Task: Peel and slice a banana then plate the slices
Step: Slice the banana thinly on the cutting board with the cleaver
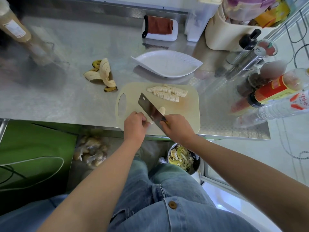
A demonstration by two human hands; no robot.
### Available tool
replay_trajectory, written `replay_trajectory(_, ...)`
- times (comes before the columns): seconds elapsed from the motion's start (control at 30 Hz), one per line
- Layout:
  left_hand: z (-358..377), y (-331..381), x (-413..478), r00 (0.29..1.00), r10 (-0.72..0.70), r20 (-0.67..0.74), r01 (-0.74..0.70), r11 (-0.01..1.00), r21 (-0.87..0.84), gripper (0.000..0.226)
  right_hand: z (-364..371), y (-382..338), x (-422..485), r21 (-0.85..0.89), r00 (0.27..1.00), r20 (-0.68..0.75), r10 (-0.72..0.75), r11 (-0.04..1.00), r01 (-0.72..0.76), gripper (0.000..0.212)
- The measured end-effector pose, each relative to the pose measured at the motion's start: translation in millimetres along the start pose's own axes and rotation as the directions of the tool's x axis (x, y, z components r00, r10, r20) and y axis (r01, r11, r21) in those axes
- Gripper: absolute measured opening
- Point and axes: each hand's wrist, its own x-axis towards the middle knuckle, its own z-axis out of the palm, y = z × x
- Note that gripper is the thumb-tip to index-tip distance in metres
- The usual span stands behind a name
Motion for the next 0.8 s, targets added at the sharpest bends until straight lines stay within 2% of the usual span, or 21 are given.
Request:
replay_trajectory(0.2,-0.6,-1.6,-1.9,1.000,0.014,-0.003,-0.014,1.000,0.006,0.011,-0.6,0.5,2.3,0.012,1.000,-0.024,-0.008,1.000,0.009,0.028)
replay_trajectory(0.63,1.0,-0.1,-1.3,1.000,-0.010,0.007,0.010,1.000,0.007,0.009,5.3,-0.8,-1.2,-0.024,0.997,0.063,0.037,0.999,-0.036,0.028)
replay_trajectory(0.8,1.1,-1.1,-1.2,1.000,-0.009,0.007,0.009,1.000,0.009,0.008,0.8,-0.7,-1.0,-0.009,1.000,0.013,0.002,1.000,-0.002,0.029)
